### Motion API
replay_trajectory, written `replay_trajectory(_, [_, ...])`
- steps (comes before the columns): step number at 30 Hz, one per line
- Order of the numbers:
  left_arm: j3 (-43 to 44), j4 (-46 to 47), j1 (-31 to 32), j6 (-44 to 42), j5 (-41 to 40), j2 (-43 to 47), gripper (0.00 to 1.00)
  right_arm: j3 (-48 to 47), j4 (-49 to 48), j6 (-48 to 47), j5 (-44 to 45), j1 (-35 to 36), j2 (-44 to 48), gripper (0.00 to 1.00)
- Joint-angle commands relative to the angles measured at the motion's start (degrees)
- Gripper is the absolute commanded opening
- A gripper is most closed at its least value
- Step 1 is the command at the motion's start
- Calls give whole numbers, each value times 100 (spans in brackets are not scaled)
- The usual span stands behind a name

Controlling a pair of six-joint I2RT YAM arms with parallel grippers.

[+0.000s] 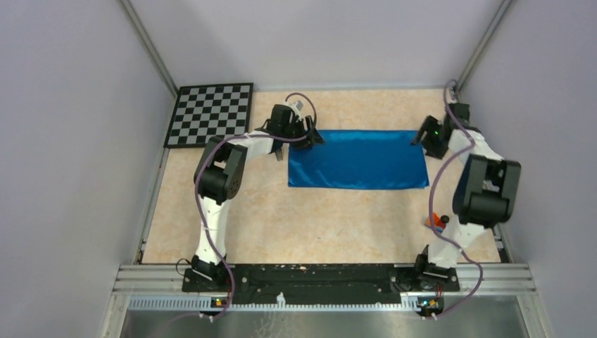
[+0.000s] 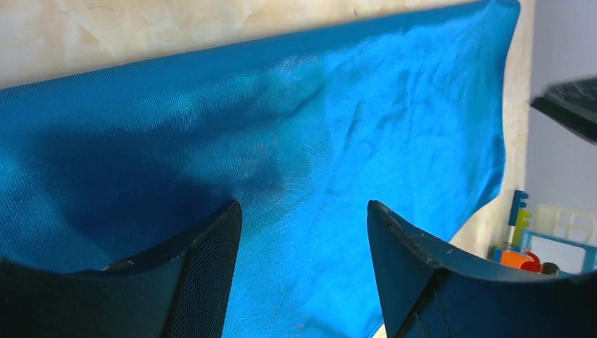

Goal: Fold the napkin into a case and place the utensils inside
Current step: Smooth out the rectangle-folded napkin at the center of the board.

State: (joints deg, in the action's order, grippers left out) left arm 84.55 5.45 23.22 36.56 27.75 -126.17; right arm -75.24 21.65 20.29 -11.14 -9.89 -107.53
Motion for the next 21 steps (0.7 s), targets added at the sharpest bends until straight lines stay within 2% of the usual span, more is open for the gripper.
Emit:
replay_trajectory(1, [148, -856, -28, -489, -524, -265, 72, 1179, 121, 376, 413, -533, 1339, 65])
replay_trajectory(5, [141, -810, 4, -474, -360, -163, 72, 1818, 258, 397, 470, -532, 1753, 54])
replay_trajectory(11, [64, -818, 158, -481, -176, 233, 72, 2027, 327, 141, 595, -549, 1621, 47])
replay_trajectory(21, [-6, -864, 342, -497, -39, 876, 72, 2112, 219, 28, 688, -541, 1529, 45])
